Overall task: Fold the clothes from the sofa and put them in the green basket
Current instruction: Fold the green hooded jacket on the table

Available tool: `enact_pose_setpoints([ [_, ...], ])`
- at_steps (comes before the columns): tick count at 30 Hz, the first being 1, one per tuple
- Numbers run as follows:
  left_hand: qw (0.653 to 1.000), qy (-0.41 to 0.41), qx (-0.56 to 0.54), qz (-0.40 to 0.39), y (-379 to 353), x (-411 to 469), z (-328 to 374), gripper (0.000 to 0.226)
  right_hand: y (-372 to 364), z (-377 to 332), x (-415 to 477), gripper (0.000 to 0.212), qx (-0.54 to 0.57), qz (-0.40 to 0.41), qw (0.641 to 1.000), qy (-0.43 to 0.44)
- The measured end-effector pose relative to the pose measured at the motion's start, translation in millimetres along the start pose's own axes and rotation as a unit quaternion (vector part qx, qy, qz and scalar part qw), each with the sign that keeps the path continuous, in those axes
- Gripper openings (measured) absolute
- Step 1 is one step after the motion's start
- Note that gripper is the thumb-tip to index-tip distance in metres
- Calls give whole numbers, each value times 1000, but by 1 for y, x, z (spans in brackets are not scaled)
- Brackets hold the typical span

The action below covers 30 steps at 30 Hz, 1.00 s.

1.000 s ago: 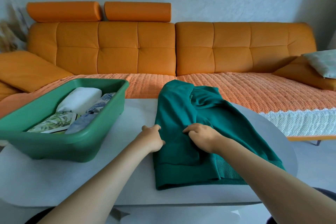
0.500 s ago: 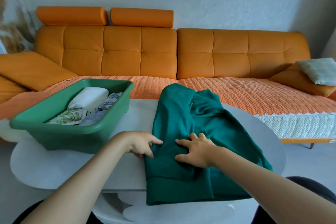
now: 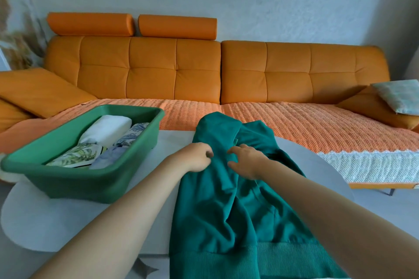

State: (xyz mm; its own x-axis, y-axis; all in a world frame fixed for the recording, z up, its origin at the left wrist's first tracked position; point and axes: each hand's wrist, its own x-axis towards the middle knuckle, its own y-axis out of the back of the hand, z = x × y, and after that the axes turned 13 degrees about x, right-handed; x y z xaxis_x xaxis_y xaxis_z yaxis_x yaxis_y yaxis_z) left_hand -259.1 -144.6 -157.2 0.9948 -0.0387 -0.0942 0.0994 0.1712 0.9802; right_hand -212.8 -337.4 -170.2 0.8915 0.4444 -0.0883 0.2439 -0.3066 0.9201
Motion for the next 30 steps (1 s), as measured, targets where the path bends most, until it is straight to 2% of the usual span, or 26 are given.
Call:
enact_pose_setpoints([
  [3, 998, -27, 22, 47, 3, 37, 17, 40, 10, 15, 29, 55, -2, -3, 1000, -3],
  [7, 984, -54, 147, 80, 6, 94, 29, 48, 20, 46, 73, 51, 0, -5, 1000, -3],
  [10, 967, -77, 233, 65, 3, 136, 27, 41, 28, 76, 102, 66, 1, 16, 1000, -21],
  [12, 956, -84, 277, 34, -3, 158, 20, 46, 31, 97, 118, 68, 1, 39, 999, -33],
  [15, 968, -54, 247, -6, -24, 178, 10, 60, 29, 125, 136, 60, -10, 39, 998, -44],
  [18, 981, -18, 195, -5, -50, 189, 6, 58, 19, 141, 146, 45, 18, 42, 997, -56],
  [22, 984, 20, 179, -1, -60, 203, 3, 57, 6, 149, 147, 42, 3, 70, 996, -59],
  [25, 982, 57, 179, -4, -60, 208, 5, 59, 3, 148, 144, 53, -33, 104, 989, -99],
  [27, 979, 64, 194, 9, -63, 209, 9, 59, 5, 150, 140, 74, -37, 115, 977, -173],
  [29, 976, 41, 208, 48, -68, 205, 11, 56, 11, 153, 136, 92, 9, 113, 962, -248],
  [30, 975, 19, 211, 73, -70, 203, 11, 54, 15, 154, 135, 92, 37, 113, 957, -264],
])
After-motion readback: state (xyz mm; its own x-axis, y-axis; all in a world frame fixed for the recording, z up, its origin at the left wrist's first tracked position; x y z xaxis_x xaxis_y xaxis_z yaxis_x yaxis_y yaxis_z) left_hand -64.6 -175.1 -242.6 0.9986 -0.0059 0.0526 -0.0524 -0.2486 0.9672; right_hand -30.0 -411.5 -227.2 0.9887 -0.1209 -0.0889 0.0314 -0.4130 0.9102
